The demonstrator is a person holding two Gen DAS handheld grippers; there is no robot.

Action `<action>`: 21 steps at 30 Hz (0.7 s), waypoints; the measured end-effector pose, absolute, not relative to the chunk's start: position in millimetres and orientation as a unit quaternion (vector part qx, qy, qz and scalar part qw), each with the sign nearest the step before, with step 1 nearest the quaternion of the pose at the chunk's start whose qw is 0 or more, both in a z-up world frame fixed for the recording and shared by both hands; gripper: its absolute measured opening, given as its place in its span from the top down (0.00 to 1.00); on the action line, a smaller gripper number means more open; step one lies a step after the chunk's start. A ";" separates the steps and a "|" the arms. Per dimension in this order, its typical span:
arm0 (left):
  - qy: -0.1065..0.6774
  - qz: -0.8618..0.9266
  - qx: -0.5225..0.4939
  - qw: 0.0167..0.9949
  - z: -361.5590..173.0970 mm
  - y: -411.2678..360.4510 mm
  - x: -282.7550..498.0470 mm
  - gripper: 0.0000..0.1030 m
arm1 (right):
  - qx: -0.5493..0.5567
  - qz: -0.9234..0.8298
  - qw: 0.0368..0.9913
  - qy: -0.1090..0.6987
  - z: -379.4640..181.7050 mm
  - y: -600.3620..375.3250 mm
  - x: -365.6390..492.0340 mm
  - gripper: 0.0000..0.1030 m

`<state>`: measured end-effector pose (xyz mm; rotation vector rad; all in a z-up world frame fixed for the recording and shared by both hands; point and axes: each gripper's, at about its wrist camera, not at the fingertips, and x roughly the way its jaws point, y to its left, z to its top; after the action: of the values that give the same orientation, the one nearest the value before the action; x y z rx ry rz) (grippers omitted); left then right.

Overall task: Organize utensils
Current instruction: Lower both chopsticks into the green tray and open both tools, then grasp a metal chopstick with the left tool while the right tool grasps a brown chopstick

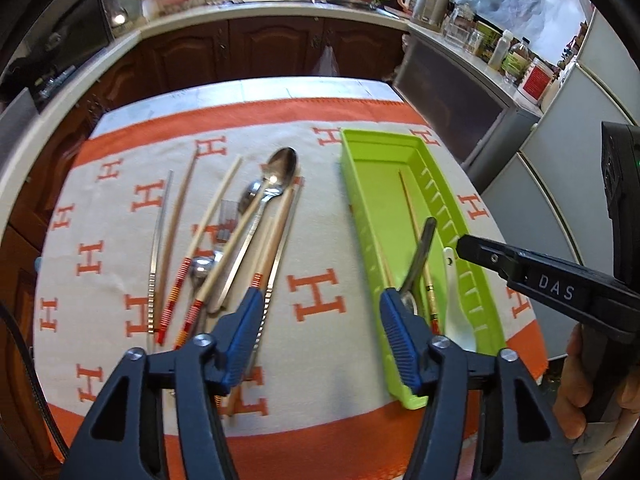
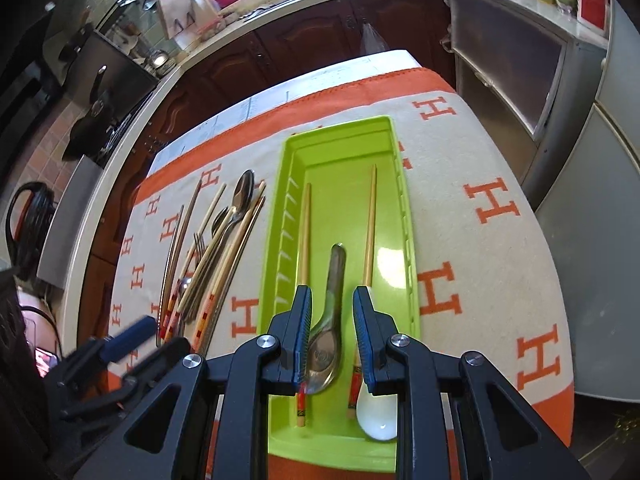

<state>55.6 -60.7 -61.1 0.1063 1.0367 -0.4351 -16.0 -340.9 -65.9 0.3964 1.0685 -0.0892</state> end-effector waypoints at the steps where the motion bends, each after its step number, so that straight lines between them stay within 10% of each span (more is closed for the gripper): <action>1: 0.483 -0.202 0.053 0.850 -58.7 -56.5 53.4 0.36 | 0.184 -0.040 0.842 0.506 -65.3 -335.6 -18.9 0.79; 21: 0.427 -0.147 0.044 0.891 -40.4 10.1 24.7 0.23 | 0.103 0.011 0.858 0.503 -42.4 -231.0 -49.8 0.75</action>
<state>24.7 10.1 -40.4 0.0912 0.8865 -0.3043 -49.8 -231.0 -42.4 0.2163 1.0575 0.0240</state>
